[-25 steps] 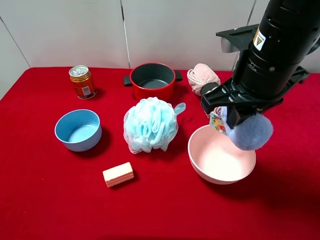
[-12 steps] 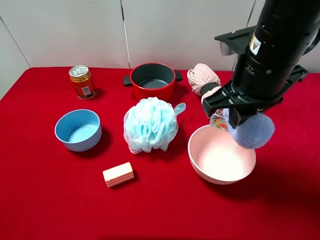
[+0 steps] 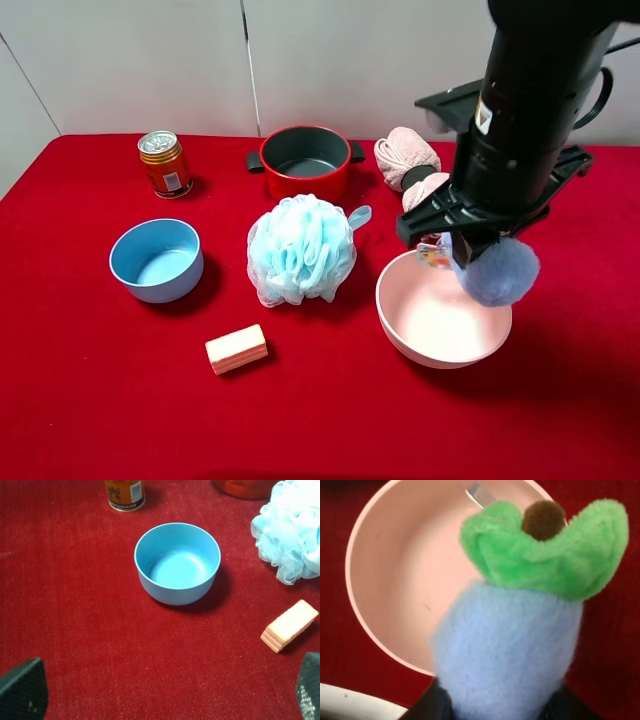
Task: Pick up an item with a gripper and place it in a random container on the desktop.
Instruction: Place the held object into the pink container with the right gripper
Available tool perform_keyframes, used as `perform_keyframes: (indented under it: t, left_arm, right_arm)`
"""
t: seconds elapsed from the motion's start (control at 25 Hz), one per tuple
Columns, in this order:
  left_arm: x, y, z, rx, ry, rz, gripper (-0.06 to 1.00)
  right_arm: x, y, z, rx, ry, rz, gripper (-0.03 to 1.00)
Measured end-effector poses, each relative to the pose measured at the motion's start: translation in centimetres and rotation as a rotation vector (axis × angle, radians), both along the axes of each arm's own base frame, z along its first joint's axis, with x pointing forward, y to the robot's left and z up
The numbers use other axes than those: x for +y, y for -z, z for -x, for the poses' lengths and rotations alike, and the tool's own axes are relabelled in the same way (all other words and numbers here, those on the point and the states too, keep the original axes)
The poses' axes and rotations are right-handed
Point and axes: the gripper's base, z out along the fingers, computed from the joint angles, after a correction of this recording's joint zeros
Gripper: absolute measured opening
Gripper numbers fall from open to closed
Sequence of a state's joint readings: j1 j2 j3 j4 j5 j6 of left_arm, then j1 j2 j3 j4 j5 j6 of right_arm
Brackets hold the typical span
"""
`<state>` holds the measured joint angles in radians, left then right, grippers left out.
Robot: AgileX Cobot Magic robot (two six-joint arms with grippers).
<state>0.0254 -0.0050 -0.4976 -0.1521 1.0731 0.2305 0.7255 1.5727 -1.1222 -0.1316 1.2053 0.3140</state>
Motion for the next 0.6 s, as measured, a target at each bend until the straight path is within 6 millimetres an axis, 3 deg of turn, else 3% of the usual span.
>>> perform_keyframes:
  t: [0.4,0.6]
  left_arm:
    - [0.0,0.0,0.0,0.0,0.0,0.0,1.0]
    - [0.0,0.0,0.0,0.0,0.0,0.0,1.0]
  right_arm:
    - [-0.4,4.0,0.7,0.003,-0.015,-0.026,0.19]
    - [-0.5,5.1,0.9,-0.016,-0.018,-0.057,0.19]
